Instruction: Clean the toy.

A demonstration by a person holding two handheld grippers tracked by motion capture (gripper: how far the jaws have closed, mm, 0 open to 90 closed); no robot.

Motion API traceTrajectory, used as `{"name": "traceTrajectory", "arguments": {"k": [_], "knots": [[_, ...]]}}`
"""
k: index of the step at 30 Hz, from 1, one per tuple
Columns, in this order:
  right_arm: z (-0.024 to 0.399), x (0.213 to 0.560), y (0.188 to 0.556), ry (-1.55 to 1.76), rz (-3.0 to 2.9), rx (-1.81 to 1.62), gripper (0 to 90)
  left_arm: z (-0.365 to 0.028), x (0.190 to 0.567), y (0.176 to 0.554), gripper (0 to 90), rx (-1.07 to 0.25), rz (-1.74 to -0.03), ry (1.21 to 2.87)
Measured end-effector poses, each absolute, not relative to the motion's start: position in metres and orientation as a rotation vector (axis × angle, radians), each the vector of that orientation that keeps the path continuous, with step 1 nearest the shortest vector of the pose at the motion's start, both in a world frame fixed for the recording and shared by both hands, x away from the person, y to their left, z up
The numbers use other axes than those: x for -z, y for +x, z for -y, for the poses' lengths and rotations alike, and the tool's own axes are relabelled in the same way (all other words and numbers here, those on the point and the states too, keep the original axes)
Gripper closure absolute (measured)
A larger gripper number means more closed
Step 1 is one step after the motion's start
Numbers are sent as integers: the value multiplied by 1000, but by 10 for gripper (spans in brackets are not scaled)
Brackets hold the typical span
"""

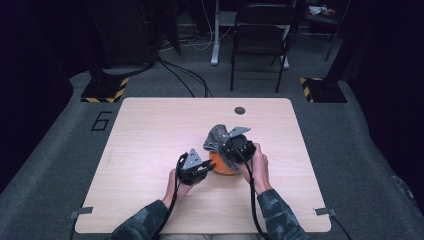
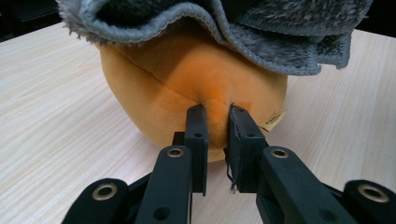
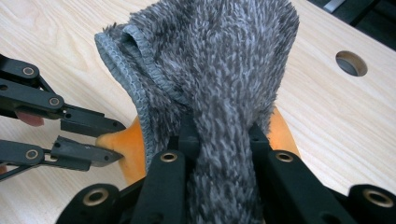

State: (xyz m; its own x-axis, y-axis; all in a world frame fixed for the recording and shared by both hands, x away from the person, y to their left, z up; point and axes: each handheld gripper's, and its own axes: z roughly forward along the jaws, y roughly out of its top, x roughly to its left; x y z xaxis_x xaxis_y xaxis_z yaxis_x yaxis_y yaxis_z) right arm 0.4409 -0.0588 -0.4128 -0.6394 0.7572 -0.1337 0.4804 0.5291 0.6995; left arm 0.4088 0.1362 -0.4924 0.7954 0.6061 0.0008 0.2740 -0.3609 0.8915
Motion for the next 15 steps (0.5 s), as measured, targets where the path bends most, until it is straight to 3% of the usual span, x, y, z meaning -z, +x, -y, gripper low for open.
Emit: {"name": "traceTrajectory", "arguments": {"k": [15], "knots": [[84, 416, 453, 1155, -2350, -820, 754, -140, 495, 410, 794, -386, -673, 1960]]}}
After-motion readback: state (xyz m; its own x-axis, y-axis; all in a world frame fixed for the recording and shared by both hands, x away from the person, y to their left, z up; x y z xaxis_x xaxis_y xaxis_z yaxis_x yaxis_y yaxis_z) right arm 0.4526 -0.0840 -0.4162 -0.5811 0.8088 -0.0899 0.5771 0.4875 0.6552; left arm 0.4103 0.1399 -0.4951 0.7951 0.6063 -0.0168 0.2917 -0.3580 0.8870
